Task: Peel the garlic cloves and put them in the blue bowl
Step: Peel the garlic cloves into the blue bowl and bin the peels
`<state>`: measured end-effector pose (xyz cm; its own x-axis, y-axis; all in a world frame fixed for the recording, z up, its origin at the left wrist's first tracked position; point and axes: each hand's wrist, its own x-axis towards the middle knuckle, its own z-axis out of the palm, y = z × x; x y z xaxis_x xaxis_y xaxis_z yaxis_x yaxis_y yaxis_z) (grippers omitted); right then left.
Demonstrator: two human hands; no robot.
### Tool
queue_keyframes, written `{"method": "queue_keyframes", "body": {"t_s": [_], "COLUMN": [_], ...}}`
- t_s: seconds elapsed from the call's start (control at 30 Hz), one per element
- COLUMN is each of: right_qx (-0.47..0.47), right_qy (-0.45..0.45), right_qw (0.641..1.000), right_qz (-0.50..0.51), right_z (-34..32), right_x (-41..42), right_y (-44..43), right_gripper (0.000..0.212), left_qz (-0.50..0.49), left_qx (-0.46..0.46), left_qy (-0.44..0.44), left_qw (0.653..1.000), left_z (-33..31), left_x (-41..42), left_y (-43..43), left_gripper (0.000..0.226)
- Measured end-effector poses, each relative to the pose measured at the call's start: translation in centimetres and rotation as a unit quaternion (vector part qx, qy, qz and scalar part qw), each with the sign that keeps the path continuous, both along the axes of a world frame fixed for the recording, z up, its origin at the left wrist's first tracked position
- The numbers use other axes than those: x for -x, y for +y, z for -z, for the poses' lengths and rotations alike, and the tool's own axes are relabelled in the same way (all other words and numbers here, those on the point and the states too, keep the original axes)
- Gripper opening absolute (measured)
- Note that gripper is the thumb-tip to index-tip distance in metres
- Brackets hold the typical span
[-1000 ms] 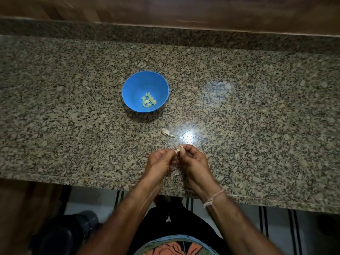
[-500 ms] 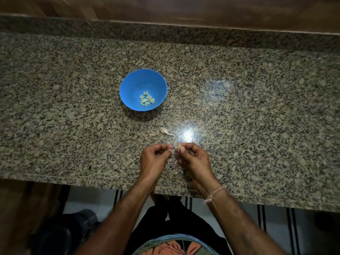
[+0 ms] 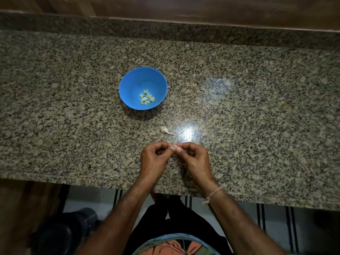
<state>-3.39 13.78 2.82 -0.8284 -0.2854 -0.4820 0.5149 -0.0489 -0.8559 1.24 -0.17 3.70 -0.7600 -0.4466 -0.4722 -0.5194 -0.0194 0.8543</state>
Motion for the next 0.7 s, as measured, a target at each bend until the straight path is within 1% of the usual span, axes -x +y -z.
{"method": "queue_keyframes", "body": {"t_s": [0.13,0.27,0.3,0.4,0.47,0.53,0.6,0.7], "right_qx": [0.014,0.025,0.023,0.002,0.010,0.032,0.070,0.142], "right_qy": [-0.010,-0.052,-0.043,0.025,0.021,-0.017,-0.082,-0.169], "right_qw": [1.000,0.998,0.999,0.999,0.999,0.999,0.994,0.975], "right_qz": [-0.009,-0.012,-0.011,-0.032,-0.043,-0.038,-0.015,0.027], "right_z": [-0.2,0.2,0.2,0.3,0.3,0.4,0.4,0.7], "right_x": [0.1,0.2,0.1,0.0,0.3,0.7,0.8,0.9], "right_y": [0.0,-0.2,-0.3,-0.1,0.1,0.2,0.2,0.1], "right_gripper": [0.015,0.016,0.016,0.016,0.016,0.015,0.016,0.019], "left_qz": [-0.006,-0.020,-0.024,-0.025,-0.027,-0.038,-0.053,-0.074], "left_qx": [-0.017,-0.031,-0.037,-0.054,-0.070,-0.094,-0.121,-0.125], "left_qy": [0.002,-0.018,-0.021,-0.034,-0.039,-0.043,-0.055,-0.075], "left_qw": [1.000,0.999,0.999,0.998,0.996,0.994,0.990,0.987], "left_z": [0.0,0.3,0.4,0.6,0.5,0.4,0.4,1.0], "left_x": [0.0,0.2,0.3,0.4,0.5,0.5,0.6,0.4], "left_y": [0.1,0.2,0.3,0.2,0.3,0.5,0.7,0.6], "left_gripper": [0.010,0.009,0.009,0.009,0.010,0.012,0.013,0.016]}}
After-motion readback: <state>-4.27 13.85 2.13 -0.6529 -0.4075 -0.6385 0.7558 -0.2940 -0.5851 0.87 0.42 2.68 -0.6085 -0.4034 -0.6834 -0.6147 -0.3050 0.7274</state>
